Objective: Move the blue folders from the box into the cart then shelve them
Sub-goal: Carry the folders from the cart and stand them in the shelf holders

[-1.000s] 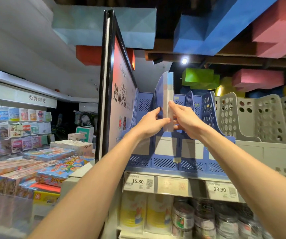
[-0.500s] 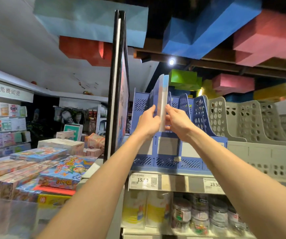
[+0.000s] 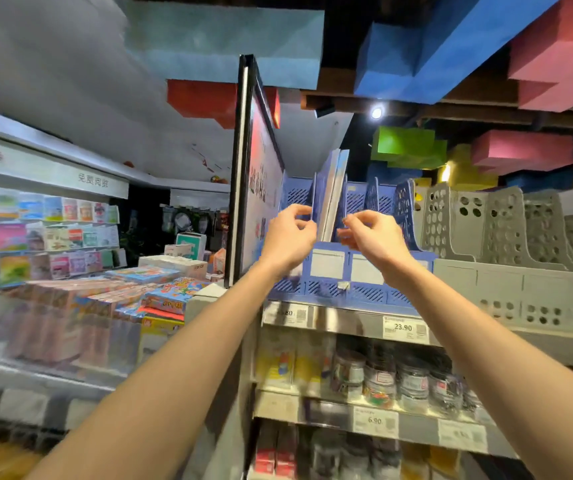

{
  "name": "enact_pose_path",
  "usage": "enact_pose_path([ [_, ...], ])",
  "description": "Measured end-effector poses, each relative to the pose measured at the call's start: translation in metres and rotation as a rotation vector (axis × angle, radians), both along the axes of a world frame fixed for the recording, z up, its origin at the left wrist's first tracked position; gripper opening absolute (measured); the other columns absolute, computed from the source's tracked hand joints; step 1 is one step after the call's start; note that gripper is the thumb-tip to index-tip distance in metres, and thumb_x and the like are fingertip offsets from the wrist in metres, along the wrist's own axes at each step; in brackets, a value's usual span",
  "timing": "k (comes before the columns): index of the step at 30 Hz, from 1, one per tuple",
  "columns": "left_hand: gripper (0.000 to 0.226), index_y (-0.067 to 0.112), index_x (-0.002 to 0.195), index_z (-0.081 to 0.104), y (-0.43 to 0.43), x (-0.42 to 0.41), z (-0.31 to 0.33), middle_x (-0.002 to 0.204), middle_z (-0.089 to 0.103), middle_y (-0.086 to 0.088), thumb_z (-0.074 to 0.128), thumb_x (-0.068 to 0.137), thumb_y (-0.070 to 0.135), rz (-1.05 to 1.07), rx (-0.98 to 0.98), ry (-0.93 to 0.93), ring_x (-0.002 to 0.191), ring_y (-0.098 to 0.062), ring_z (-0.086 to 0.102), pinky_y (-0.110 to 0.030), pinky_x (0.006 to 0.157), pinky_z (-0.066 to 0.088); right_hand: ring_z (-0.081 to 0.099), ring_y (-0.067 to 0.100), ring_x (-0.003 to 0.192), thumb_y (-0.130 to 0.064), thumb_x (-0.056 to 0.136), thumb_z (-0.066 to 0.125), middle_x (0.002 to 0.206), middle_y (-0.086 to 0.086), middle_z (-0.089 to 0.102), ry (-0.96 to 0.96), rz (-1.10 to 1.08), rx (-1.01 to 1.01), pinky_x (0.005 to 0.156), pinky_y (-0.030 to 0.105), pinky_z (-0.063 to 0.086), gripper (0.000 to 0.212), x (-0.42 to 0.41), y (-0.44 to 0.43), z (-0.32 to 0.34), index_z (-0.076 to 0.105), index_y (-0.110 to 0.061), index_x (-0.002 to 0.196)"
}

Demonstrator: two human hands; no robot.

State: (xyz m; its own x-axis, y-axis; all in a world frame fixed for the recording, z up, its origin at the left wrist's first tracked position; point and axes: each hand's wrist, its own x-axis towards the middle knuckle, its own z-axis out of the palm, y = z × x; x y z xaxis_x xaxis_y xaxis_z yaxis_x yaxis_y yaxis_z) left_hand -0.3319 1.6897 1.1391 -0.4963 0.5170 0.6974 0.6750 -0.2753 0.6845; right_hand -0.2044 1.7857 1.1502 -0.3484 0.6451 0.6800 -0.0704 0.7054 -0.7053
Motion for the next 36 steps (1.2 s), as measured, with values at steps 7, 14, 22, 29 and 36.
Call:
enact_pose_path([
  [7, 0.015, 0.015, 0.106, 0.065, -0.084, 0.029, -0.045, 0.093, 0.073, -0.011, 0.053, 0.098, 0.01, 0.108, 0.026, 0.008, 0.072, -0.016, 0.072, -0.036, 0.065, 0.062, 0.071, 0.014, 0.073, -0.027, 0.098, 0.056, 0.083, 0.002, 0.076, 0.078, 0.229, -0.019, 0.069, 0.029, 0.052, 0.016, 0.009, -0.06, -0.052, 0.067, -0.017, 0.092],
  [14, 0.018, 0.009, 0.108, 0.067, -0.22, 0.023, -0.097, 0.093, 0.074, -0.011, 0.051, 0.099, 0.009, 0.336, -0.045, -0.024, 0.063, -0.019, 0.071, -0.035, 0.052, 0.058, 0.066, 0.008, 0.067, -0.025, 0.101, 0.056, 0.085, 0.001, 0.073, 0.099, 0.563, -0.107, 0.058, 0.02, 0.05, 0.016, -0.023, -0.171, -0.108, 0.066, -0.014, 0.094],
  [22, 0.016, 0.01, 0.11, 0.066, -0.383, -0.015, -0.216, 0.091, 0.075, -0.008, 0.053, 0.101, 0.014, 0.643, -0.155, -0.219, 0.063, -0.012, 0.071, -0.023, 0.05, 0.053, 0.068, 0.011, 0.074, -0.029, 0.1, 0.056, 0.09, 0.001, 0.074, -0.124, 0.82, -0.189, 0.06, 0.027, 0.053, 0.015, -0.083, -0.309, -0.194, 0.066, -0.021, 0.093],
  [29, 0.019, 0.004, 0.113, 0.064, -0.503, -0.051, -0.321, 0.094, 0.075, -0.015, 0.05, 0.102, 0.01, 0.833, -0.206, -0.433, 0.054, -0.021, 0.065, -0.016, 0.043, 0.045, 0.065, 0.006, 0.058, -0.021, 0.099, 0.057, 0.088, 0.004, 0.072, -0.408, 0.969, -0.286, 0.053, 0.026, 0.049, 0.013, -0.156, -0.433, -0.313, 0.065, -0.017, 0.09],
  [36, 0.02, 0.006, 0.11, 0.066, -0.6, -0.108, -0.422, 0.087, 0.074, -0.007, 0.049, 0.1, 0.007, 0.878, -0.328, -0.57, 0.05, -0.013, 0.067, -0.018, 0.044, 0.047, 0.066, 0.016, 0.067, -0.019, 0.094, 0.059, 0.089, 0.009, 0.074, -0.612, 0.942, -0.306, 0.059, 0.028, 0.051, 0.014, -0.228, -0.532, -0.424, 0.064, -0.025, 0.083],
])
